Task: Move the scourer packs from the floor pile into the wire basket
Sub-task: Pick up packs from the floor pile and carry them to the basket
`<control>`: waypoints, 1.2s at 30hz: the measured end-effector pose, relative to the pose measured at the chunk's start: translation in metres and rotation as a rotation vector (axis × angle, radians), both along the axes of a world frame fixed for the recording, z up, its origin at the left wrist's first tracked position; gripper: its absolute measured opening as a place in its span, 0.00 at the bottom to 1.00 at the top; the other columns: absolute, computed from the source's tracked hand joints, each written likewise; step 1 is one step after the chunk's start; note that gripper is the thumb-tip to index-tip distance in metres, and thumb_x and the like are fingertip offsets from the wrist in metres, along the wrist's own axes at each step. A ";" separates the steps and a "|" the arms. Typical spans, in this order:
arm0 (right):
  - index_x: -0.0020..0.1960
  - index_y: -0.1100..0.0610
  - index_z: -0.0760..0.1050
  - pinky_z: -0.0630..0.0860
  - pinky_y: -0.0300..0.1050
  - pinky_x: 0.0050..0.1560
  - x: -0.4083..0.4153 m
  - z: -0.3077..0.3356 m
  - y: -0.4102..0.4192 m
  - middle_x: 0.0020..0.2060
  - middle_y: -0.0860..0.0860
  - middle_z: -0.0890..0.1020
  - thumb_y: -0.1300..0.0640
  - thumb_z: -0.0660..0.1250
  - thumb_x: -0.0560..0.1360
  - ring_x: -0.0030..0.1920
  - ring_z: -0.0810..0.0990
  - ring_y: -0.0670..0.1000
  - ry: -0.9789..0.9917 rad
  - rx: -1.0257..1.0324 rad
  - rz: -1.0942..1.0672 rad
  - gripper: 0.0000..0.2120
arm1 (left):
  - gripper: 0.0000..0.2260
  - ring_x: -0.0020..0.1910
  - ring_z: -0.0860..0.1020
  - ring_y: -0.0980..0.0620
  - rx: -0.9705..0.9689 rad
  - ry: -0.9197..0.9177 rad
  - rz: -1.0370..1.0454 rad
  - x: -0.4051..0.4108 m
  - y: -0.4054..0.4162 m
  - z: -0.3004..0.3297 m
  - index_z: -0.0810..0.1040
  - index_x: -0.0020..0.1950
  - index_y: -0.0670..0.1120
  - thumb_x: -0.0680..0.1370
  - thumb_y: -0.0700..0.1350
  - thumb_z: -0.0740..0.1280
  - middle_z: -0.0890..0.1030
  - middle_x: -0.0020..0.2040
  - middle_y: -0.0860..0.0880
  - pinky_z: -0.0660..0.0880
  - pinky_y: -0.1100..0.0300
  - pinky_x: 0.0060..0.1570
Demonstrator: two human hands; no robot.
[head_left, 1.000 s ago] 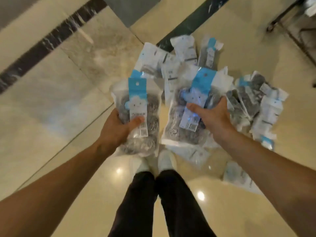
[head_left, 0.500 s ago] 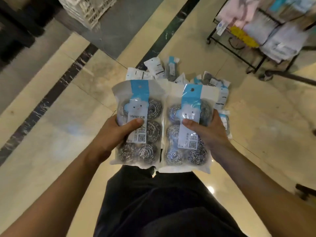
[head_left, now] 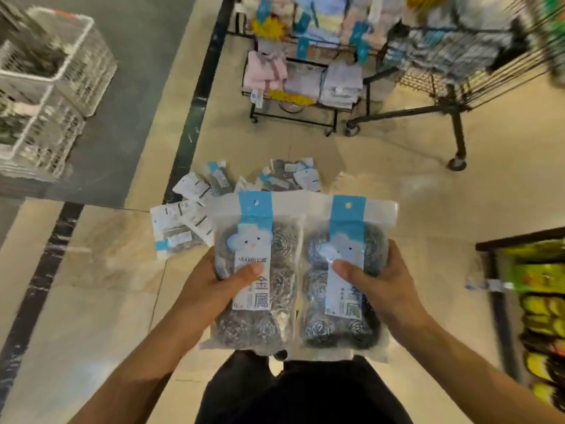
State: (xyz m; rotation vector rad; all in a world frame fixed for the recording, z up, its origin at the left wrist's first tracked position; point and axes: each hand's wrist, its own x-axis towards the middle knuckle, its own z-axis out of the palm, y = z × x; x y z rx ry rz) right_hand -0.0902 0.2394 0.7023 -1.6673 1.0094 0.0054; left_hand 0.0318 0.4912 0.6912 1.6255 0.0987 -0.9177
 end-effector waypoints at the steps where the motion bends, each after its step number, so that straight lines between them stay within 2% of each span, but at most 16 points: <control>1: 0.64 0.47 0.74 0.84 0.50 0.51 -0.012 -0.002 -0.003 0.53 0.45 0.87 0.52 0.86 0.66 0.51 0.88 0.47 0.007 -0.004 -0.020 0.32 | 0.26 0.54 0.88 0.50 0.002 0.009 -0.027 0.000 -0.008 0.001 0.81 0.67 0.53 0.69 0.54 0.77 0.89 0.55 0.51 0.82 0.47 0.59; 4: 0.66 0.48 0.73 0.85 0.60 0.55 -0.037 -0.004 -0.025 0.54 0.47 0.87 0.51 0.86 0.65 0.52 0.89 0.50 -0.030 0.051 -0.163 0.35 | 0.31 0.52 0.88 0.52 0.026 0.023 -0.075 0.001 -0.037 0.004 0.80 0.66 0.54 0.64 0.59 0.79 0.89 0.54 0.52 0.83 0.48 0.58; 6: 0.66 0.46 0.73 0.85 0.63 0.56 -0.047 0.000 -0.047 0.55 0.47 0.87 0.49 0.87 0.64 0.52 0.89 0.51 -0.057 0.087 -0.248 0.36 | 0.42 0.52 0.88 0.52 0.050 0.007 -0.101 0.001 -0.063 0.006 0.80 0.66 0.56 0.55 0.68 0.82 0.89 0.54 0.54 0.83 0.49 0.56; 7: 0.66 0.46 0.73 0.85 0.64 0.57 -0.052 0.001 -0.060 0.56 0.47 0.87 0.48 0.87 0.63 0.52 0.89 0.51 -0.071 0.103 -0.279 0.37 | 0.43 0.51 0.88 0.53 0.067 0.002 -0.113 0.001 -0.078 0.005 0.80 0.64 0.58 0.52 0.70 0.82 0.89 0.53 0.55 0.83 0.50 0.53; 8: 0.67 0.46 0.72 0.85 0.64 0.57 -0.057 0.003 -0.074 0.56 0.47 0.87 0.48 0.87 0.63 0.53 0.89 0.51 -0.088 0.131 -0.310 0.37 | 0.39 0.49 0.88 0.54 0.067 -0.001 -0.122 0.001 -0.095 0.004 0.80 0.63 0.58 0.55 0.68 0.83 0.89 0.51 0.56 0.84 0.53 0.50; 10: 0.68 0.45 0.72 0.84 0.63 0.58 -0.067 0.005 -0.109 0.58 0.47 0.87 0.50 0.85 0.65 0.54 0.89 0.51 -0.123 0.187 -0.370 0.36 | 0.24 0.48 0.88 0.55 0.048 -0.001 -0.160 -0.002 -0.138 0.006 0.80 0.63 0.57 0.68 0.55 0.80 0.89 0.50 0.56 0.84 0.59 0.44; 12: 0.69 0.45 0.72 0.84 0.64 0.58 -0.075 0.006 -0.151 0.58 0.47 0.87 0.49 0.84 0.63 0.55 0.88 0.53 -0.144 0.204 -0.412 0.38 | 0.19 0.50 0.88 0.56 0.057 -0.022 -0.212 -0.006 -0.189 0.005 0.80 0.64 0.56 0.75 0.48 0.76 0.89 0.52 0.56 0.83 0.62 0.43; 14: 0.69 0.46 0.72 0.85 0.62 0.56 -0.082 0.007 -0.201 0.57 0.47 0.87 0.49 0.84 0.63 0.53 0.89 0.52 -0.169 0.193 -0.420 0.38 | 0.18 0.52 0.87 0.56 0.053 -0.045 -0.249 -0.013 -0.245 0.004 0.80 0.66 0.55 0.76 0.47 0.75 0.89 0.54 0.56 0.82 0.60 0.47; 16: 0.69 0.46 0.71 0.86 0.55 0.53 -0.088 0.011 -0.254 0.56 0.46 0.87 0.52 0.84 0.67 0.51 0.89 0.48 -0.183 0.183 -0.388 0.35 | 0.19 0.53 0.87 0.54 0.038 -0.043 -0.253 -0.022 -0.302 0.004 0.80 0.67 0.54 0.77 0.46 0.75 0.89 0.55 0.55 0.82 0.59 0.49; 19: 0.66 0.46 0.71 0.84 0.48 0.50 -0.102 0.023 -0.332 0.55 0.46 0.87 0.55 0.83 0.69 0.50 0.89 0.47 -0.219 0.166 -0.377 0.31 | 0.17 0.51 0.88 0.54 0.019 -0.058 -0.251 -0.034 -0.384 0.007 0.81 0.65 0.52 0.77 0.45 0.75 0.89 0.53 0.53 0.83 0.63 0.42; 22: 0.65 0.45 0.71 0.85 0.53 0.53 -0.110 0.036 -0.398 0.55 0.46 0.87 0.54 0.83 0.68 0.51 0.89 0.49 -0.209 0.135 -0.372 0.31 | 0.16 0.48 0.88 0.56 0.002 -0.055 -0.239 -0.041 -0.448 0.012 0.81 0.65 0.51 0.77 0.44 0.75 0.90 0.51 0.53 0.81 0.68 0.37; 26: 0.67 0.49 0.72 0.86 0.58 0.55 -0.104 0.040 -0.468 0.53 0.47 0.89 0.55 0.84 0.68 0.49 0.90 0.50 -0.212 0.121 -0.368 0.32 | 0.15 0.49 0.88 0.58 -0.019 -0.077 -0.231 -0.040 -0.516 0.024 0.81 0.62 0.56 0.77 0.45 0.74 0.89 0.52 0.57 0.81 0.66 0.41; 28: 0.65 0.48 0.73 0.86 0.59 0.55 -0.094 0.040 -0.497 0.51 0.45 0.89 0.54 0.84 0.68 0.49 0.90 0.50 -0.208 0.113 -0.358 0.30 | 0.15 0.51 0.87 0.57 -0.018 -0.088 -0.217 -0.031 -0.546 0.023 0.80 0.63 0.57 0.77 0.47 0.75 0.89 0.51 0.58 0.81 0.64 0.44; 30: 0.63 0.46 0.74 0.86 0.58 0.54 -0.081 0.039 -0.525 0.51 0.45 0.89 0.53 0.84 0.68 0.48 0.90 0.50 -0.219 0.113 -0.349 0.29 | 0.16 0.49 0.87 0.60 -0.027 -0.107 -0.184 -0.018 -0.574 0.021 0.79 0.63 0.58 0.77 0.47 0.75 0.89 0.51 0.60 0.81 0.67 0.42; 33: 0.65 0.46 0.74 0.86 0.57 0.53 -0.055 0.035 -0.570 0.52 0.45 0.89 0.52 0.84 0.68 0.49 0.90 0.49 -0.218 0.120 -0.303 0.30 | 0.18 0.50 0.87 0.60 -0.038 -0.114 -0.182 0.002 -0.620 0.016 0.79 0.66 0.57 0.77 0.46 0.75 0.88 0.54 0.59 0.83 0.64 0.47; 36: 0.64 0.46 0.74 0.86 0.56 0.54 -0.017 0.033 -0.626 0.53 0.46 0.88 0.51 0.83 0.68 0.50 0.89 0.49 -0.228 0.112 -0.229 0.28 | 0.19 0.52 0.87 0.59 -0.065 -0.108 -0.160 0.032 -0.671 0.011 0.79 0.67 0.56 0.77 0.46 0.75 0.88 0.56 0.56 0.82 0.68 0.43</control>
